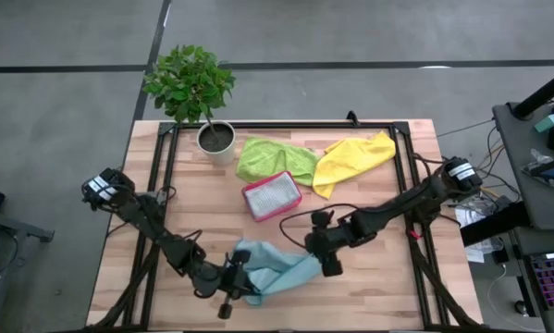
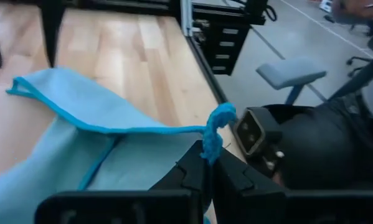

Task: Fold microfiber towels
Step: Fold the blue microfiber cloth

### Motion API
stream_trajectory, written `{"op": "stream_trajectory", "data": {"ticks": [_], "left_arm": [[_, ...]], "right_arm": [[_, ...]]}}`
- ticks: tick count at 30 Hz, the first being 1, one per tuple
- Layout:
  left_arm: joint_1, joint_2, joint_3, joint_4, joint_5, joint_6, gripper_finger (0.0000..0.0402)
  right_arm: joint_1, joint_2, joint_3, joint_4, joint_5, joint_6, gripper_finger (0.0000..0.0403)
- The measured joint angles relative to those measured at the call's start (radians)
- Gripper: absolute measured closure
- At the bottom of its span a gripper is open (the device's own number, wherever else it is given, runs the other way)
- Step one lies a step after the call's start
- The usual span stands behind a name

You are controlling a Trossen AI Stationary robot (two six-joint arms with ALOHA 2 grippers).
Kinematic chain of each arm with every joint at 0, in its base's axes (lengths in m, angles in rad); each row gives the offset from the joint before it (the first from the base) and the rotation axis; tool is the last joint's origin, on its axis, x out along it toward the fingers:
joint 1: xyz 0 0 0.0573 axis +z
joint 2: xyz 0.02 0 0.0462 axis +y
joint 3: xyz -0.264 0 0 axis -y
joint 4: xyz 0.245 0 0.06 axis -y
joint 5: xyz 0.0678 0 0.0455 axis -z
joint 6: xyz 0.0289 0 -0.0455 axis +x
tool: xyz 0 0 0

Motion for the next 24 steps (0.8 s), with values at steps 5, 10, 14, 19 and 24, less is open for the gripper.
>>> {"op": "stream_trajectory", "data": {"ticks": [5, 10, 14, 19, 24], "left_arm": [[-0.013, 0.0, 0.0, -0.02, 0.013, -0.066, 0.0402], [-0.015, 0.0, 0.0, -0.019, 0.013, -0.065, 0.0402], [-0.015, 0.0, 0.0, -0.019, 0.013, -0.065, 0.0402], [-0.014, 0.0, 0.0, -0.019, 0.012, -0.065, 0.0402], [-0.013, 0.0, 0.0, -0.019, 0.009, -0.065, 0.0402]], "right_arm": [[-0.041, -0.003, -0.071, -0.007, -0.091, 0.036, 0.0193], [-0.073, 0.005, -0.143, 0.038, -0.116, 0.04, 0.0192], [-0.093, 0.008, -0.184, 0.091, -0.123, 0.034, 0.0197], [-0.095, 0.008, -0.234, 0.175, -0.15, 0.016, 0.0225], [-0.097, 0.021, -0.279, 0.274, -0.161, 0.002, 0.0285]]}}
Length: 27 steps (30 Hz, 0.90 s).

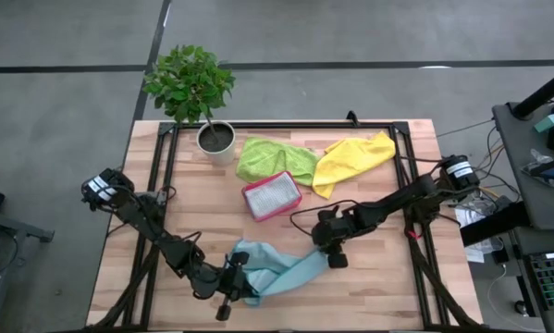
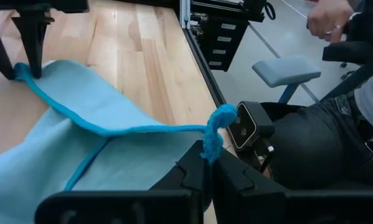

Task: Fold microfiber towels
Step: Fold the blue microfiber cloth

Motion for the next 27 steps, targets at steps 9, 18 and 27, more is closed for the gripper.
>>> {"op": "stream_trajectory", "data": {"ticks": [9, 18, 27], "left_arm": [[0.004, -0.023, 0.0, -0.01, -0.024, 0.0, 0.0402], [0.004, -0.252, 0.009, -0.188, -0.082, 0.0, 0.0401], [0.004, -0.498, 0.074, -0.311, -0.176, 0.124, 0.0401]], "right_arm": [[0.009, -0.043, 0.006, -0.037, -0.014, -0.064, 0.039], [0.051, -0.355, 0.095, -0.205, 0.088, -0.049, 0.0393], [0.111, -0.585, 0.252, -0.281, 0.241, -0.086, 0.0394]]}}
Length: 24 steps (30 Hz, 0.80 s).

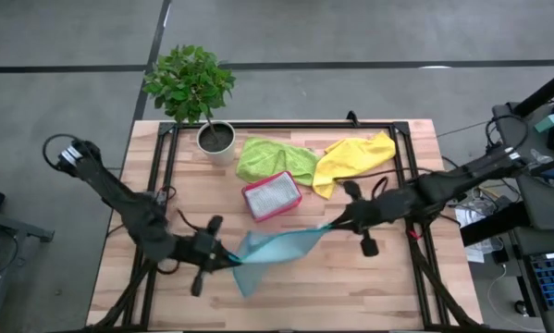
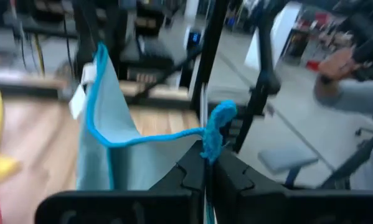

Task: Fold microfiber towels
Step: Fold the blue microfiber cloth

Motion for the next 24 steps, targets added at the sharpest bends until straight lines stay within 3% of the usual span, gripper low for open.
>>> {"op": "stream_trajectory", "data": {"ticks": [11, 19, 22, 24], "left_arm": [[0.0, -0.171, 0.101, 0.0, -0.029, 0.269, 0.0401], [0.063, -0.182, 0.108, 0.001, -0.08, 0.344, 0.0401], [0.105, -0.179, 0.118, 0.008, -0.08, 0.356, 0.0401], [0.129, -0.179, 0.128, 0.009, -0.08, 0.36, 0.0401]], "right_arm": [[0.018, 0.006, 0.315, -0.167, 0.088, -0.123, 0.0394], [0.02, 0.011, 0.486, -0.42, 0.356, -0.043, 0.0394], [0.02, 0.009, 0.503, -0.462, 0.24, -0.008, 0.0394], [0.022, 0.015, 0.505, -0.459, 0.272, 0.024, 0.0394]]}}
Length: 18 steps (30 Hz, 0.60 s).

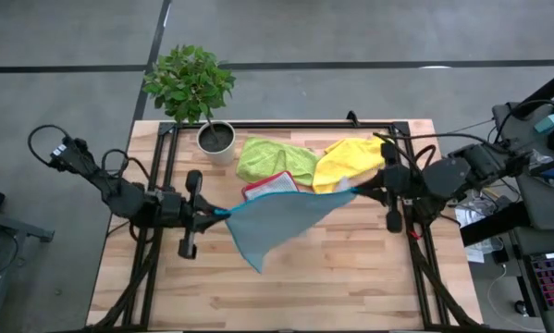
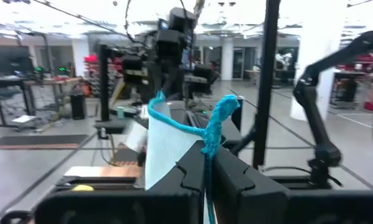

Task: Fold microfiber towels
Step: Fold the blue microfiber cloth

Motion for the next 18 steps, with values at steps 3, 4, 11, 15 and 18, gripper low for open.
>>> {"op": "stream_trajectory", "data": {"ticks": [3, 4, 11, 15, 18], "left_arm": [[0.025, 0.001, 0.015, 0.004, 0.004, 0.038, 0.0401], [0.028, 0.002, 0.02, 0.003, 0.005, 0.05, 0.0401], [0.043, 0.002, 0.044, 0.0, 0.007, 0.098, 0.0401], [0.048, 0.004, 0.042, -0.001, 0.008, 0.095, 0.0401], [0.05, 0.004, 0.041, -0.002, 0.009, 0.094, 0.0402]], "right_arm": [[0.003, 0.003, 0.0, -0.046, 0.05, 0.037, 0.0394], [0.002, 0.004, -0.001, -0.05, 0.029, 0.028, 0.0394], [0.0, 0.014, 0.01, -0.064, 0.173, -0.006, 0.0394], [0.002, 0.016, 0.036, -0.036, 0.18, 0.017, 0.0394], [0.0, 0.013, 0.05, -0.092, 0.182, -0.009, 0.0394]]}}
